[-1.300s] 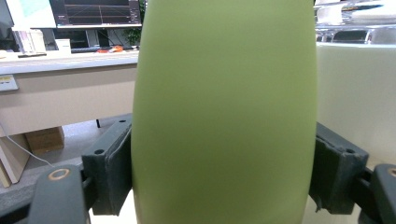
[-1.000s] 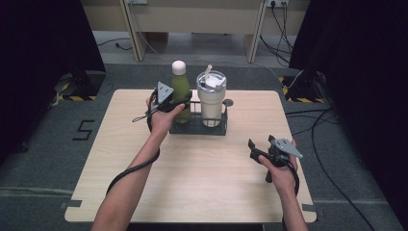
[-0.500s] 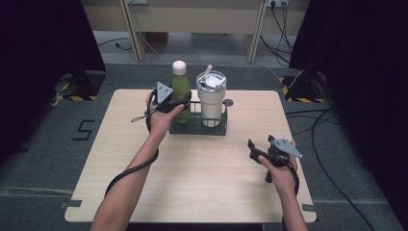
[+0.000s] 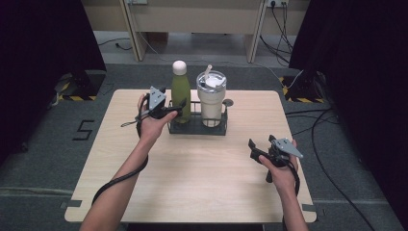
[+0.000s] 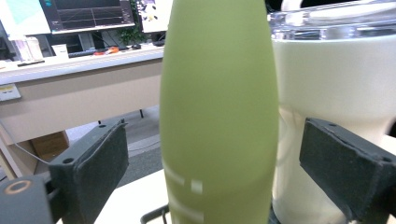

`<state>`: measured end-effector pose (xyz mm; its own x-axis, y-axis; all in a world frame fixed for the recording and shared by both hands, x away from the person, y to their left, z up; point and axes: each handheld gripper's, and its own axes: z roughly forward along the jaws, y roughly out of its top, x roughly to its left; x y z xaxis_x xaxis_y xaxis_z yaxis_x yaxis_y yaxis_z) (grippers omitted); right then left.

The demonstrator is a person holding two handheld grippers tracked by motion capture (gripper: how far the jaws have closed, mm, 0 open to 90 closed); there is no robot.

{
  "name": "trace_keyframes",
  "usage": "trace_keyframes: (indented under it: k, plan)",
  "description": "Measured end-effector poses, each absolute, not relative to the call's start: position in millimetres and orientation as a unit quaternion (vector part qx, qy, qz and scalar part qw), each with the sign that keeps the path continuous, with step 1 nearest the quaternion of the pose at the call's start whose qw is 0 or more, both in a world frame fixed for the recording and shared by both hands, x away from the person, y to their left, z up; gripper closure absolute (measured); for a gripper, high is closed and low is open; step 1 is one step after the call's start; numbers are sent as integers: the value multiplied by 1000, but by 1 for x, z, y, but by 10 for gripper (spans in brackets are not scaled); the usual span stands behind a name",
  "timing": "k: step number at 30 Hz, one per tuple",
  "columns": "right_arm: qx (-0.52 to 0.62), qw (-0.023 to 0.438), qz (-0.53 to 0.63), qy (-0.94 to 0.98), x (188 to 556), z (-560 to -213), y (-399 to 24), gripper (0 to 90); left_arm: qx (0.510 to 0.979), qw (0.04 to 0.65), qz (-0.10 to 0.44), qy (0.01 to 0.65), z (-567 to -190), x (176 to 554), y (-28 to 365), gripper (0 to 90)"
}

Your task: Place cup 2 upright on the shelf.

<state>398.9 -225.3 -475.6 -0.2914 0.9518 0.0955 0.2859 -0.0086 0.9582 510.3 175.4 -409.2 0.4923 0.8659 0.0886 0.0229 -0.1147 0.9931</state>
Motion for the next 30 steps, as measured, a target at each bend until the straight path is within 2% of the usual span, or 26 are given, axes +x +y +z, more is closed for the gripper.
trace_keyframes:
  k: [8, 20, 30]
  plan:
    - [496, 328, 508, 623, 398, -475, -224, 152, 659, 565, 369, 332, -416, 484, 202, 72]
    - [497, 327, 504, 626, 398, -477, -222, 152, 657, 553, 376, 349, -450, 441, 248, 82]
    - [492, 326, 505, 630, 398, -478, -218, 151, 651, 552, 370, 366, -476, 413, 264, 101]
